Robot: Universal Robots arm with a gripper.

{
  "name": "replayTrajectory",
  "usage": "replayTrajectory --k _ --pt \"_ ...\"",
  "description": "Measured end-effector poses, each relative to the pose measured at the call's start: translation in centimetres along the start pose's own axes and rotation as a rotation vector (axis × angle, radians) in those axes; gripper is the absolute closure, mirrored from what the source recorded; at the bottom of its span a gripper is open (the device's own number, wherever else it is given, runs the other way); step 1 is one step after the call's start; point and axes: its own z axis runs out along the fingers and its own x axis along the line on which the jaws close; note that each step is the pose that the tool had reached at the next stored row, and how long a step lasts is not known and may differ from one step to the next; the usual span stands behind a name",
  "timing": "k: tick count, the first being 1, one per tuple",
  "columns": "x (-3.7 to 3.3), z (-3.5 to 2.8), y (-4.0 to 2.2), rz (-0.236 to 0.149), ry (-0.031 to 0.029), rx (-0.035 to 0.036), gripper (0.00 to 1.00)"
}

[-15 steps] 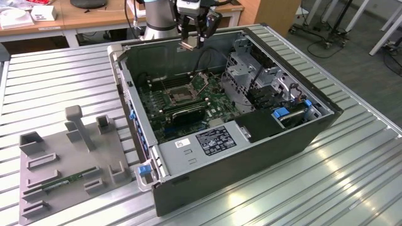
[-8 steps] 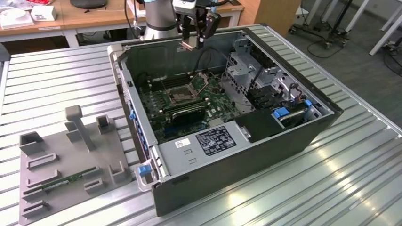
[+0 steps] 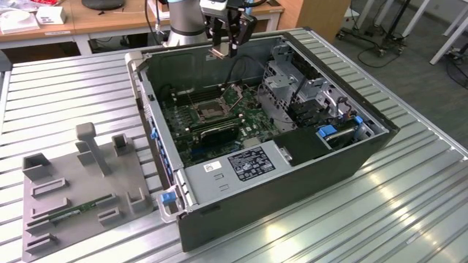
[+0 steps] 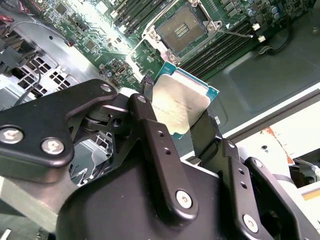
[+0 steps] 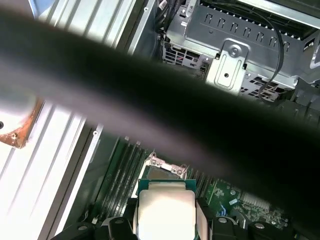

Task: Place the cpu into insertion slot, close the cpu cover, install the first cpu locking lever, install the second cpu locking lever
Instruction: 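Place the cpu into insertion slot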

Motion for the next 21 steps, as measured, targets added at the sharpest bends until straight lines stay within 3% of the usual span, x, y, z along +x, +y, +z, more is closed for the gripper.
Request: replayTrajectory --k 11,18,21 --pt "0.0 0.01 0.0 0.006 -0.0005 -0.0002 0.46" --pt "0.0 0.08 -0.01 0.122 -0.0109 -0.0024 0.46" --pt "0.0 0.08 -0.01 0.154 -0.0138 -0.003 0.46"
